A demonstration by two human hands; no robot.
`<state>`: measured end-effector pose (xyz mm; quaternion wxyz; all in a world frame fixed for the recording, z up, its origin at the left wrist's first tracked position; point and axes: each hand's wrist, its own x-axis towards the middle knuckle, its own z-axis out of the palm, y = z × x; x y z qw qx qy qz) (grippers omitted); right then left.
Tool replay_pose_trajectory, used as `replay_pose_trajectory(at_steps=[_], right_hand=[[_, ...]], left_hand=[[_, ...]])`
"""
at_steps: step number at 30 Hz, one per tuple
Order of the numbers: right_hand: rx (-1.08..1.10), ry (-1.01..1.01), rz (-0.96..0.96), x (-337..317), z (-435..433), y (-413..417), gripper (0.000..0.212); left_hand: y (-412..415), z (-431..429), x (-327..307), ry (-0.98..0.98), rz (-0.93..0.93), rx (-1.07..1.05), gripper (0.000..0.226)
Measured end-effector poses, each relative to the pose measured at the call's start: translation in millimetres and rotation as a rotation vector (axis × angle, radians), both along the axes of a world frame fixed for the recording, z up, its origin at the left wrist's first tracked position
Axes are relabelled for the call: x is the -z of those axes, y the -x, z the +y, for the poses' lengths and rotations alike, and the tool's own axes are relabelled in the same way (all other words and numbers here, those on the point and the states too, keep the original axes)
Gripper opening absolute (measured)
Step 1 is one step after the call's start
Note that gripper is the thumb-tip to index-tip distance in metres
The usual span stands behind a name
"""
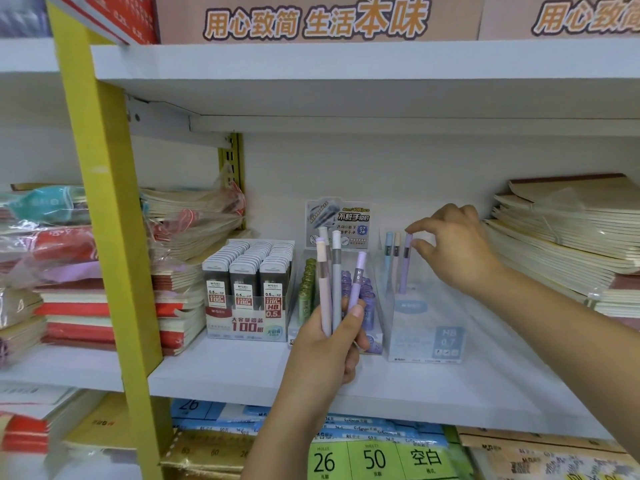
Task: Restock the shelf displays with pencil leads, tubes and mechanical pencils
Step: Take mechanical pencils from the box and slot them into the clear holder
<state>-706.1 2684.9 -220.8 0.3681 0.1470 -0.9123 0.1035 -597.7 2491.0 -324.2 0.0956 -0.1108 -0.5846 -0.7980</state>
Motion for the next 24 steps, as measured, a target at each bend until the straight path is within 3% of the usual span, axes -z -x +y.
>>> replay_pose_trajectory(at_steps=[4, 7, 11, 13, 15, 18, 22, 24], right_hand=[[-0.234, 0.232, 0.152, -0.4, -8.1, -31.7, 0.02], [-0.493, 0.475, -0.097, 0.4, -26.5, -63.8, 0.012], [-0.621, 0.51, -0.446, 2.8, -44.3, -81.6, 0.023], [-0.63, 0.515, -0.502, 5.1, -48.9, -82.5, 0.025], [-0.615, 0.553, -0.48, 6.3, -50.9, -82.5, 0.021], [-0.632, 0.747, -0.421, 1.8, -46.9, -81.5, 0.018], [-0.641, 0.98, -0.143, -15.7, -31.1, -74.6, 0.025], [-0.631, 0.966, 0.005, -23.8, -21.4, -70.0, 0.028]], left_hand=[[-1.2, -0.9, -2.4, 0.009, 0.018, 0.036, 0.016], [-1.7, -1.0, -3.1, 0.033, 0.035, 0.029, 0.015], [-2.9, 0.1, -1.3, 0.068, 0.055, 0.02, 0.015], [-3.6, -0.1, -1.1, 0.066, 0.061, 0.037, 0.013], [-4.5, -0.3, -1.7, 0.062, 0.063, 0.057, 0.01], [-4.0, -0.4, -1.6, 0.035, 0.054, 0.066, 0.024], [-2.6, -1.7, -0.8, 0.07, 0.042, 0.025, 0.013], [-3.1, -2.0, -1.2, 0.07, 0.03, 0.033, 0.008]])
